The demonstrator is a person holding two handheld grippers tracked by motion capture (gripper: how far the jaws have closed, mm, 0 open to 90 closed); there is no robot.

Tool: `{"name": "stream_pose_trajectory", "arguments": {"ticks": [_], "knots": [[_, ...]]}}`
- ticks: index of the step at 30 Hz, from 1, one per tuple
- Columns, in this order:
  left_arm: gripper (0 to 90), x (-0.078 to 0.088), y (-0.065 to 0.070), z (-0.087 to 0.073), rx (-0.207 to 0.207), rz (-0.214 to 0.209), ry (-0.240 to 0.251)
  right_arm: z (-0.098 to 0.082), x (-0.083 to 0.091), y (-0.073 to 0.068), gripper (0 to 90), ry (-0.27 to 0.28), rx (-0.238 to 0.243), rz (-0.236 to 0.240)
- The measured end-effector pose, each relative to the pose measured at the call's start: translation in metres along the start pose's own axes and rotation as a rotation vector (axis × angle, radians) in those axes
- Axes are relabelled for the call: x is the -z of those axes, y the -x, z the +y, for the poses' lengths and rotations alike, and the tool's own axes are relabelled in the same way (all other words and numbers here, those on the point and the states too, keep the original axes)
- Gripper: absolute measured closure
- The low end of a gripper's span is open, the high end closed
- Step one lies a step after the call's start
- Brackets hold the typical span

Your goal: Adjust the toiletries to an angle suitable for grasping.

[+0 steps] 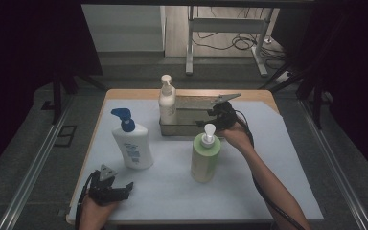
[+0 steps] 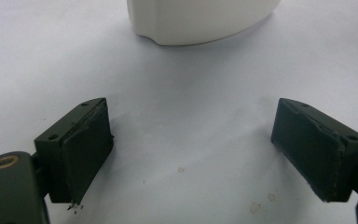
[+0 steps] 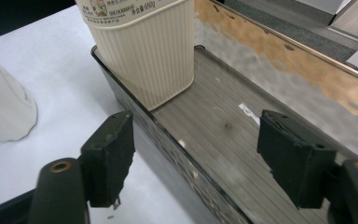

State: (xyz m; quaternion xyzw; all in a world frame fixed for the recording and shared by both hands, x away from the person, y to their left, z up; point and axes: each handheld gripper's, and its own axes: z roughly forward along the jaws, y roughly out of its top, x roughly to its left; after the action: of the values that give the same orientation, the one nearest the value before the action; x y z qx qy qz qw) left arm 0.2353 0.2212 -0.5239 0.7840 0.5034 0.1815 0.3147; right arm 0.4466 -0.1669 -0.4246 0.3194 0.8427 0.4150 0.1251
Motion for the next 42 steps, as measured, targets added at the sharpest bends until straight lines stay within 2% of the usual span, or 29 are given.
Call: {"name": "stream_pose_trajectory", "arguments": {"ticks": [11, 19, 30, 35, 42], "knots": [[11.7, 0.000, 0.000, 0.000, -0.002, 0.001, 0.000, -0.018, 0.022, 0.002, 22.1, 0.003, -0.006, -0.020], [11.7, 0.000, 0.000, 0.000, 0.000, 0.000, 0.000, -0.030, 0.033, 0.003, 18.1, 0.007, -0.009, -0.028], [11.7, 0.000, 0.000, 0.000, -0.002, 0.001, 0.000, -0.049, 0.049, 0.009, 13.6, -0.020, 0.005, -0.052], [11.7, 0.000, 0.000, 0.000, -0.002, 0.001, 0.000, -0.059, 0.058, 0.012, 9.7, -0.045, -0.002, -0.034], [11.7, 0.000, 0.000, 0.000, -0.002, 0.001, 0.000, -0.072, 0.071, 0.008, 4.1, -0.041, 0.005, -0.029]]}}
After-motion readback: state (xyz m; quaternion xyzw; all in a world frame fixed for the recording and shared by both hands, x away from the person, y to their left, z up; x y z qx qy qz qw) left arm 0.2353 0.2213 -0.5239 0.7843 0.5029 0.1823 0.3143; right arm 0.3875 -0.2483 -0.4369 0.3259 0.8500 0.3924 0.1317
